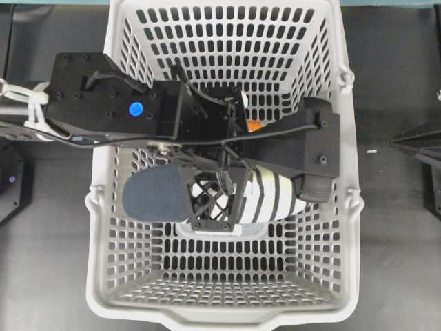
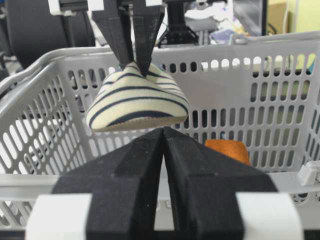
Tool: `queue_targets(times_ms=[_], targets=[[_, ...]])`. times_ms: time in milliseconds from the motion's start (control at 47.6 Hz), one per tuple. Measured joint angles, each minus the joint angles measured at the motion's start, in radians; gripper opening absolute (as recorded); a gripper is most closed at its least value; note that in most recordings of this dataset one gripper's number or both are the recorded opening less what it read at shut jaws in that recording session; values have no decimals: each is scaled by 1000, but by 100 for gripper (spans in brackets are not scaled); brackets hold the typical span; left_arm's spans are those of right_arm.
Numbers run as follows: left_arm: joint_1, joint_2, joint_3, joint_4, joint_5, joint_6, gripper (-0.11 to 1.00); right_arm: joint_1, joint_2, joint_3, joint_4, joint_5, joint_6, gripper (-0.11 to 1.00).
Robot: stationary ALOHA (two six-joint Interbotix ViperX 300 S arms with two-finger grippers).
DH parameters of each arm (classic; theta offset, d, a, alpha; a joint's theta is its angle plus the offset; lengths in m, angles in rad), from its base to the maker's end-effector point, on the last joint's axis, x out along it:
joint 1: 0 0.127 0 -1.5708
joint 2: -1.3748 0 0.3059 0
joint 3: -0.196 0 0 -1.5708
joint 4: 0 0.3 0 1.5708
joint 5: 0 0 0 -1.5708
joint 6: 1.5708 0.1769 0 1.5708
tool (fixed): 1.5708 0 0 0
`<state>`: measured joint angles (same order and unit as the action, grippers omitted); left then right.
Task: Pick up the slipper from the shopping basket with the left arm.
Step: 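Hold the slipper raised above the basket with the left gripper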
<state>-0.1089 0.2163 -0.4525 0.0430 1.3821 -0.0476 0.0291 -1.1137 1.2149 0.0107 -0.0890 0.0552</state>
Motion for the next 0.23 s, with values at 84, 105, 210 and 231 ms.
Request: queue_targets(times_ms=[84, 105, 210, 231], targets=[[0, 0, 2, 0, 0, 2, 5, 2, 0, 0, 0, 0, 0, 0], [0, 0, 2, 0, 0, 2, 5, 0, 2, 0, 0, 0, 0, 0], [0, 0, 2, 0, 0, 3, 5, 0, 0, 0, 0, 0, 0, 0], [0, 0, 2, 0, 2, 3, 5, 2, 0, 0, 0, 2, 0, 0]])
